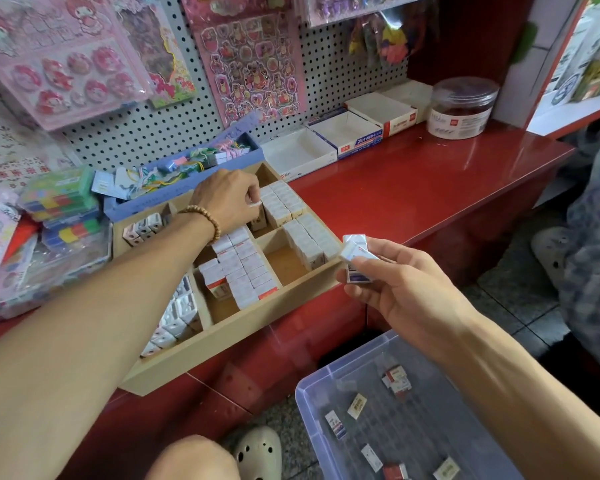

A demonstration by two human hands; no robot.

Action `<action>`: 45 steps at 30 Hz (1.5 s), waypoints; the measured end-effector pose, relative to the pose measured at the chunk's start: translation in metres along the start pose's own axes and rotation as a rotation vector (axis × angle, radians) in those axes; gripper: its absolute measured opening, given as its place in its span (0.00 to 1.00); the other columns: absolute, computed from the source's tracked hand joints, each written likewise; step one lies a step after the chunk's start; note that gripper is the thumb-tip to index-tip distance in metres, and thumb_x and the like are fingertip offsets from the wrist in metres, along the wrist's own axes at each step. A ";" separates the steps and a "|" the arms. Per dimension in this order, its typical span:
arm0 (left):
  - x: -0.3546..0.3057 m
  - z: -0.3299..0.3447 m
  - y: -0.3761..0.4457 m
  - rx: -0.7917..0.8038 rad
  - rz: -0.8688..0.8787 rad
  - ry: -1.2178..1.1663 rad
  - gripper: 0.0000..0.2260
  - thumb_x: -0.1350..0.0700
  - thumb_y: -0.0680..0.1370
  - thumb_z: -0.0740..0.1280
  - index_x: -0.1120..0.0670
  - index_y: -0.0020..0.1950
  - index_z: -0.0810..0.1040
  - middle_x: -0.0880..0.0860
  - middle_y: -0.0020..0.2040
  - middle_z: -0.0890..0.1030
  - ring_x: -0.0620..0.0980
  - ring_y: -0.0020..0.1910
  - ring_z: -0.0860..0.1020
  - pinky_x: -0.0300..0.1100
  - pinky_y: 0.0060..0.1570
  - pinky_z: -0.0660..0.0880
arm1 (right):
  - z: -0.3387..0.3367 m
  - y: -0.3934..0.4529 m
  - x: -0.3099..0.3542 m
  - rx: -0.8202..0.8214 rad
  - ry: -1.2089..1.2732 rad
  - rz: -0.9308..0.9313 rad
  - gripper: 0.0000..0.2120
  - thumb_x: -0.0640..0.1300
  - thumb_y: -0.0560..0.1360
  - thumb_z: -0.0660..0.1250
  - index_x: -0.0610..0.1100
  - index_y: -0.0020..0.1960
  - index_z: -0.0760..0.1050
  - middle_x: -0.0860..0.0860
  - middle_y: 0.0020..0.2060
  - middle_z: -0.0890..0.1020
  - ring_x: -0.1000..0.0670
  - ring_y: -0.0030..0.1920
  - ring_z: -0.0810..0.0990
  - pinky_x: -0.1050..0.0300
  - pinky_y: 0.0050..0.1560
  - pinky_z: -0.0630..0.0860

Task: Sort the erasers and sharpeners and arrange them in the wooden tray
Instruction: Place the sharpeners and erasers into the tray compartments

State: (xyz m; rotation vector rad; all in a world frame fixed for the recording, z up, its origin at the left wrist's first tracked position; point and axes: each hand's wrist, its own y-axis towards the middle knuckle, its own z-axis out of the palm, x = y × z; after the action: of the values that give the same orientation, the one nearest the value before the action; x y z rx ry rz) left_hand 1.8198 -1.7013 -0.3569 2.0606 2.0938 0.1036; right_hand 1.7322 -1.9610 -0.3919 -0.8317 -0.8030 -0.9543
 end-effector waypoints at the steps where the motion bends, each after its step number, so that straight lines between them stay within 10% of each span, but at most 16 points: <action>1: 0.000 0.001 0.000 -0.010 0.007 -0.001 0.05 0.59 0.73 0.70 0.49 0.41 0.78 0.47 0.40 0.78 0.51 0.44 0.78 0.49 0.45 0.78 | -0.001 0.001 -0.001 0.005 -0.014 0.000 0.10 0.33 0.79 0.65 0.36 0.60 0.79 0.38 0.54 0.84 0.49 0.45 0.83 0.61 0.41 0.80; 13: -0.003 -0.005 -0.005 -0.020 -0.003 0.041 0.04 0.57 0.74 0.70 0.50 0.46 0.79 0.49 0.44 0.78 0.52 0.48 0.77 0.46 0.47 0.75 | 0.001 -0.002 -0.009 -0.004 -0.115 0.021 0.18 0.50 0.74 0.70 0.38 0.56 0.79 0.48 0.38 0.78 0.54 0.33 0.74 0.59 0.34 0.71; 17: -0.041 -0.023 -0.038 -0.246 0.037 -0.402 0.06 0.56 0.76 0.68 0.54 0.41 0.82 0.48 0.37 0.82 0.47 0.38 0.80 0.46 0.43 0.80 | 0.003 -0.005 -0.009 0.023 -0.150 0.005 0.23 0.53 0.70 0.72 0.37 0.57 0.79 0.47 0.39 0.77 0.54 0.33 0.72 0.59 0.33 0.70; 21: -0.086 -0.034 -0.074 0.156 0.116 -0.803 0.06 0.53 0.77 0.71 0.55 0.45 0.84 0.52 0.39 0.84 0.54 0.36 0.83 0.46 0.35 0.80 | 0.006 -0.009 -0.007 0.012 -0.148 -0.023 0.20 0.52 0.71 0.71 0.37 0.53 0.79 0.50 0.34 0.76 0.54 0.31 0.71 0.61 0.32 0.70; 27: -0.092 -0.040 -0.087 0.316 0.058 -0.962 0.07 0.65 0.73 0.74 0.59 0.51 0.83 0.54 0.42 0.81 0.48 0.35 0.82 0.42 0.42 0.82 | 0.007 -0.020 -0.004 0.031 -0.136 -0.063 0.17 0.50 0.70 0.74 0.37 0.49 0.80 0.51 0.33 0.74 0.55 0.31 0.69 0.63 0.31 0.67; 38: -0.060 -0.052 -0.070 0.159 -0.051 -0.660 0.07 0.63 0.70 0.77 0.57 0.46 0.83 0.51 0.38 0.79 0.46 0.36 0.76 0.45 0.41 0.78 | -0.010 -0.030 0.004 -0.089 -0.375 -0.125 0.04 0.40 0.74 0.74 0.40 0.43 0.81 0.45 0.36 0.85 0.51 0.36 0.82 0.58 0.39 0.78; 45: -0.080 -0.032 -0.075 0.117 0.095 -0.348 0.05 0.59 0.72 0.73 0.51 0.47 0.81 0.40 0.37 0.73 0.34 0.32 0.72 0.23 0.33 0.66 | -0.011 -0.030 0.012 -0.180 -0.355 -0.157 0.05 0.39 0.74 0.75 0.41 0.44 0.79 0.45 0.37 0.85 0.50 0.36 0.83 0.58 0.37 0.76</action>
State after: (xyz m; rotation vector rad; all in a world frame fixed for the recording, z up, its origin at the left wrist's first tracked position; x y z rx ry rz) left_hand 1.7410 -1.7797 -0.3326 2.0642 1.8309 -0.3464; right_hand 1.7115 -1.9854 -0.3792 -1.1272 -1.1120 -1.0434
